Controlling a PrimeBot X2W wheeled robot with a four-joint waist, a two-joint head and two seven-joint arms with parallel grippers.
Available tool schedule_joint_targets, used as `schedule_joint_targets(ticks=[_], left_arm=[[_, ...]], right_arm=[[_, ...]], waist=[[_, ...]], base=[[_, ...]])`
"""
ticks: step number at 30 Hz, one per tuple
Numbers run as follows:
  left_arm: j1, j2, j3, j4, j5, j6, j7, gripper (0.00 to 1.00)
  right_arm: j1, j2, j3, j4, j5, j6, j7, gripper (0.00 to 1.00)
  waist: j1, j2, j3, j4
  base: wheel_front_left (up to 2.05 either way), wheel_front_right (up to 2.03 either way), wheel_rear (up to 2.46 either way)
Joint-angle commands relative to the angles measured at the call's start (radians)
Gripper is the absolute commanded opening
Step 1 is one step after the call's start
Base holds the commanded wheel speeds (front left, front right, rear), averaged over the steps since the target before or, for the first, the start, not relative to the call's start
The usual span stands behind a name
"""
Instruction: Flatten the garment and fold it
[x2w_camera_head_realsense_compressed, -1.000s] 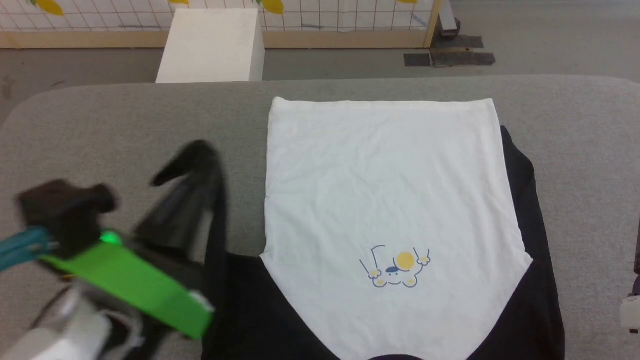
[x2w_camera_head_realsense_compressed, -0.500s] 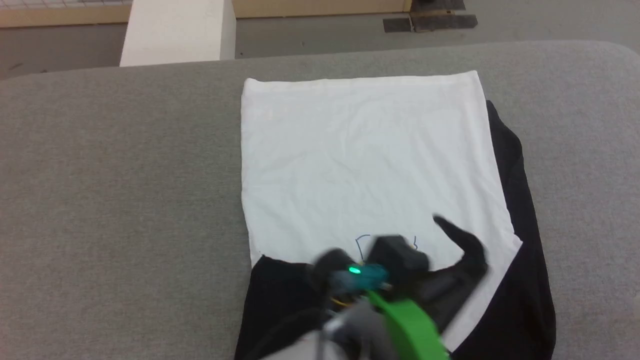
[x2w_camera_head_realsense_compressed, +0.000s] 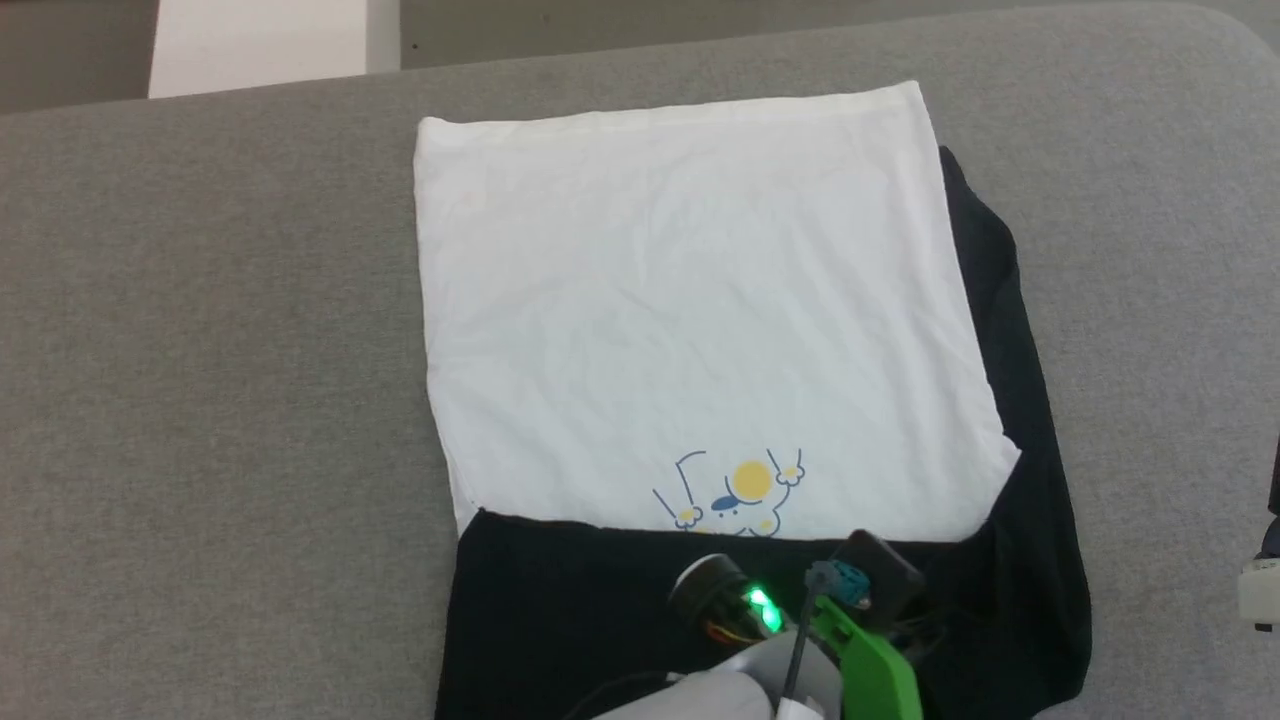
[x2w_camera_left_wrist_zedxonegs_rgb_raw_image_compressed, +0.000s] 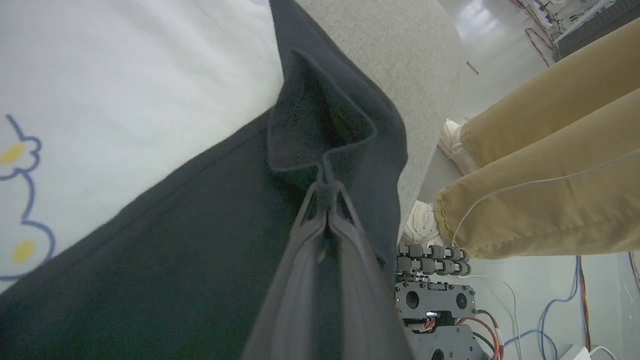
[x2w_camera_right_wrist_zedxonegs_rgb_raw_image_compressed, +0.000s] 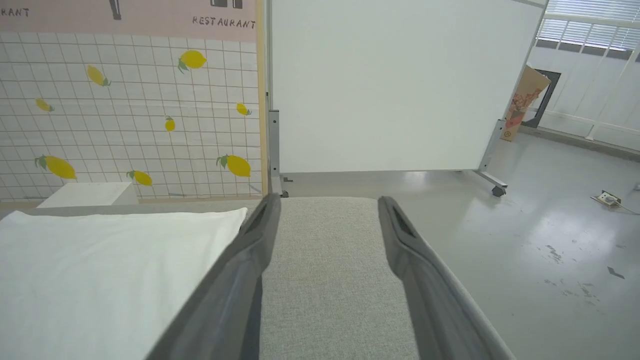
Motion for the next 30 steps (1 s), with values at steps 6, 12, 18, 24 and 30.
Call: schedule_joint_targets(ticks=[6,12,18,24,30], left_arm=[[-0.037,-0.006,-0.027,0.064,-0.071,0.001,-0.074,1.0],[-0.093,-0.007,0.005,0.0,-0.157,0.024,-0.159,1.0],[-0.15,0.029,0.149,-0.057,-0.146,0.099,-0.308,1.0],[-0.101,0.223,0.27,-0.213,-0.06,0.222,-0.442,1.0],[0.119,0.391,0.484,-0.422,-0.04,0.357,-0.498,1.0]], right_arm=[[-0.013,0.0,0.004,0.018,0.002,-0.001,-0.002,1.0],[0.006,0.0,-0.002,0.012,-0.01,-0.001,0.016,1.0],[0.034,0.0,0.003,-0.003,-0.019,-0.001,0.04,1.0],[0.064,0.0,0.014,-0.013,-0.014,-0.001,0.056,1.0],[0.082,0.0,0.025,-0.006,-0.003,-0.001,0.054,1.0]], waist=[[0.0,-0.0001,-0.018,0.0],[0.0,-0.0001,-0.071,0.034],[0.0,-0.0001,-0.131,0.07],[0.0,-0.0001,-0.167,0.093],[0.0,-0.0001,-0.174,0.104]], base=[[0.0,0.0,0.0],[0.0,0.0,0.0],[0.0,0.0,0.0],[0.0,0.0,0.0],[0.0,0.0,0.0]])
